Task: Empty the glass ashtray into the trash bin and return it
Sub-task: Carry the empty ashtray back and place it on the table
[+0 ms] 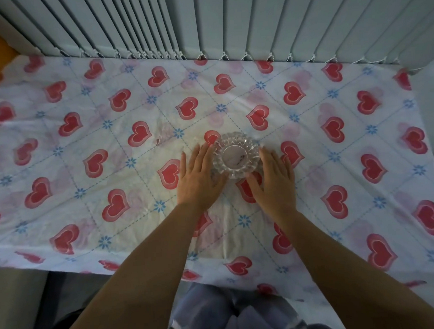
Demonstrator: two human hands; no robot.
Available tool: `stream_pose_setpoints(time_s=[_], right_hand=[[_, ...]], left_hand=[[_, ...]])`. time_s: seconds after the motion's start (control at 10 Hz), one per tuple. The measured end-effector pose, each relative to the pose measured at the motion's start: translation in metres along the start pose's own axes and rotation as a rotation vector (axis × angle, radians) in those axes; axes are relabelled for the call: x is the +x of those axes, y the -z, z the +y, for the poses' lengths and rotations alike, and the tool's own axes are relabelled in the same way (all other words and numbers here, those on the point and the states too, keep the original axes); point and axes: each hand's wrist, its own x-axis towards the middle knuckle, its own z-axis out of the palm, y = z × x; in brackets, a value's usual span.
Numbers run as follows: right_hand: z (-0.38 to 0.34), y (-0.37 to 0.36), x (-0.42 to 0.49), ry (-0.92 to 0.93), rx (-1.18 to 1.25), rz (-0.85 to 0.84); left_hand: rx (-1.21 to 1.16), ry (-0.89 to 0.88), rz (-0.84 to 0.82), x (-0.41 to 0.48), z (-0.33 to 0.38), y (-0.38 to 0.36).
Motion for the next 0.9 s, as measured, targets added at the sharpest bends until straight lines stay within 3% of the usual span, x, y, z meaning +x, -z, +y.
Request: stream_pose_setpoints(time_s=[0.7,0.9], right_hand=[[-0.010,0.013,0.057,-0.038,-0.094,-0.103],[-0.018,0.037,0.058,0.000,-0.123,-0.052]], left_hand=[[0.174,0.081,-0.207,0.059,0.007,0.024],[0.206,0.045,-0.157,0.059,0.013,0.055]])
